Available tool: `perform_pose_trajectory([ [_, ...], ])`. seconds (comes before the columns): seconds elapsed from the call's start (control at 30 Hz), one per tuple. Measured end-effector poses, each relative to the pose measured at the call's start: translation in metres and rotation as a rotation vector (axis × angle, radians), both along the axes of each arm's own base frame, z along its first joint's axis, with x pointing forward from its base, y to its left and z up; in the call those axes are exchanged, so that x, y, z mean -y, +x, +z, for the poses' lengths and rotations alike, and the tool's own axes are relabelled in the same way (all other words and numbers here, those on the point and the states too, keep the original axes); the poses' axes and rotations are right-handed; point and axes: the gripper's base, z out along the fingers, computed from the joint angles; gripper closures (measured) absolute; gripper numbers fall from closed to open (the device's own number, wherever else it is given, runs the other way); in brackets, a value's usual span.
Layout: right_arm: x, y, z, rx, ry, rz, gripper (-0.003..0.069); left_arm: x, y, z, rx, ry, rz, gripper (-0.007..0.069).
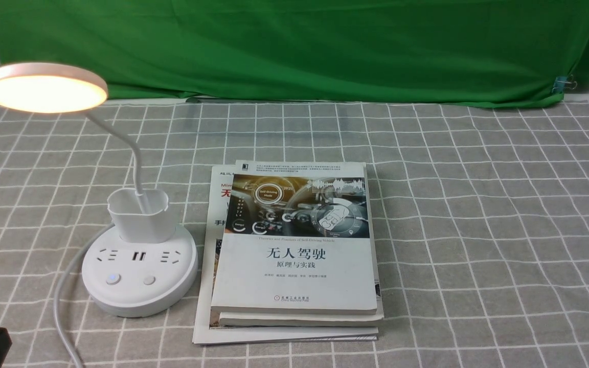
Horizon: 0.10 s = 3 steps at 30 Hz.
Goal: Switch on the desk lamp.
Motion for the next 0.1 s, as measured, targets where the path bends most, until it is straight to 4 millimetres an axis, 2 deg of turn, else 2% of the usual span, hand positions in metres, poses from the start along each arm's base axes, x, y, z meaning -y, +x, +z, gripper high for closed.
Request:
perform_pose_trajectory([
  [0.1, 0.0000, 0.0000, 0.0000, 0.000, 0.000, 0.000, 0.0417, 0.0000, 0.0000, 0.0000, 0.000, 0.000, 0.000, 0.0606],
])
